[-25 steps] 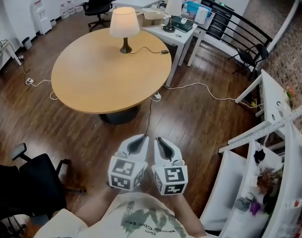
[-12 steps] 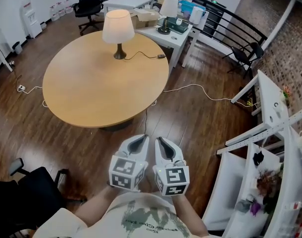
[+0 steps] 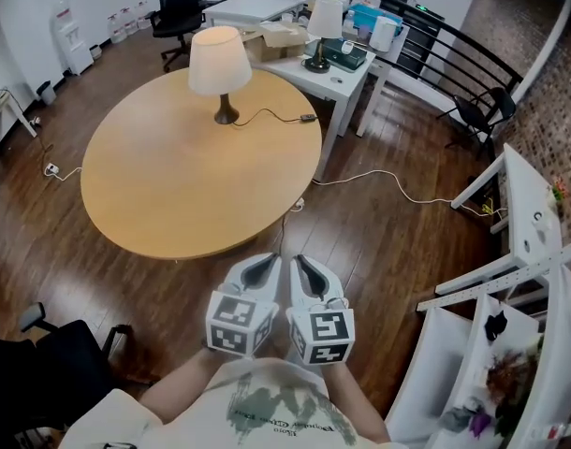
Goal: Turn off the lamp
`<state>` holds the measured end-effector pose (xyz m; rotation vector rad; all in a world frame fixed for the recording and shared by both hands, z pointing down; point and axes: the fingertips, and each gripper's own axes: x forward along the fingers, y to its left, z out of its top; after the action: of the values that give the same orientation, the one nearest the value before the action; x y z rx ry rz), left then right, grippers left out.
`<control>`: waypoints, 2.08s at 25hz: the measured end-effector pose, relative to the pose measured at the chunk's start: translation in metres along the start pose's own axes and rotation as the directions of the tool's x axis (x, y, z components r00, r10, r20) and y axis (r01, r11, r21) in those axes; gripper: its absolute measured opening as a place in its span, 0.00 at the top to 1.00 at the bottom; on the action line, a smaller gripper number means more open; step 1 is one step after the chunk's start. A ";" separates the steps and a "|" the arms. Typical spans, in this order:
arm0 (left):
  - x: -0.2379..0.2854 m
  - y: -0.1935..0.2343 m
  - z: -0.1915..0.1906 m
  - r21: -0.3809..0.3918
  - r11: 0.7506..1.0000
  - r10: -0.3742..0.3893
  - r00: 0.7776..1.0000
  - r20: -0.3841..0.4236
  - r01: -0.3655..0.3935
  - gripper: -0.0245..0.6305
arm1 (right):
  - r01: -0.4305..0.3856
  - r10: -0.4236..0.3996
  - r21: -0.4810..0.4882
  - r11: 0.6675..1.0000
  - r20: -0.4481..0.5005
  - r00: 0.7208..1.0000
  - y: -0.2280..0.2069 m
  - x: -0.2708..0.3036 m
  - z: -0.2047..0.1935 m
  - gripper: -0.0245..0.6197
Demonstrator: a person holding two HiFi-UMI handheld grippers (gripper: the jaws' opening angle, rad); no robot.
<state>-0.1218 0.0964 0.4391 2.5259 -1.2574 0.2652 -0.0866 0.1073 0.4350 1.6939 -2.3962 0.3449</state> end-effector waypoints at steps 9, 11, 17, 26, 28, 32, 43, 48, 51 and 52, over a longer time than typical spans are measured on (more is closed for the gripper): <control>0.113 -0.036 0.041 -0.006 0.996 0.090 0.996 0.004 -0.090 0.96 | -0.096 0.097 -0.015 0.995 0.040 0.995 -0.115 0.034 0.045 0.93; 0.138 -0.047 0.046 -0.001 0.995 0.101 0.995 -0.002 -0.101 0.96 | -0.107 0.107 -0.008 0.994 0.042 0.993 -0.142 0.038 0.049 0.93; 0.196 -0.071 0.058 -0.007 0.991 0.137 0.991 -0.006 -0.137 0.96 | -0.133 0.132 0.015 0.991 0.042 0.990 -0.209 0.049 0.054 0.93; 0.258 -0.072 0.073 -0.048 0.982 0.181 0.984 0.005 -0.180 0.96 | -0.192 0.191 0.011 0.981 0.031 0.981 -0.258 0.084 0.064 0.93; 0.271 -0.064 0.075 -0.059 0.979 0.193 0.981 0.002 -0.193 0.96 | -0.206 0.205 0.015 0.978 0.020 0.978 -0.264 0.097 0.063 0.93; 0.298 -0.045 0.078 -0.080 0.975 0.210 0.978 0.008 -0.209 0.96 | -0.228 0.228 0.002 0.974 -0.003 0.974 -0.275 0.128 0.063 0.93; 0.388 0.039 0.113 -0.160 0.965 0.211 0.977 0.001 -0.208 0.96 | -0.255 0.252 -0.041 0.966 -0.057 0.966 -0.303 0.251 0.104 0.93; 0.418 0.076 0.120 -0.199 0.958 0.214 0.977 0.006 -0.209 0.96 | -0.274 0.269 -0.058 0.960 -0.088 0.959 -0.302 0.303 0.110 0.93; 0.430 0.096 0.122 -0.211 0.953 0.222 0.975 0.001 -0.217 0.96 | -0.282 0.274 -0.075 0.957 -0.101 0.957 -0.302 0.324 0.114 0.93; 0.434 0.102 0.122 -0.218 0.950 0.227 0.974 -0.003 -0.222 0.96 | -0.285 0.277 -0.075 0.955 -0.107 0.955 -0.303 0.330 0.114 0.93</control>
<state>0.0595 -0.3268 0.4732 2.2104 -1.4971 0.1401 0.0879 -0.3203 0.4446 1.2687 -2.5410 0.3440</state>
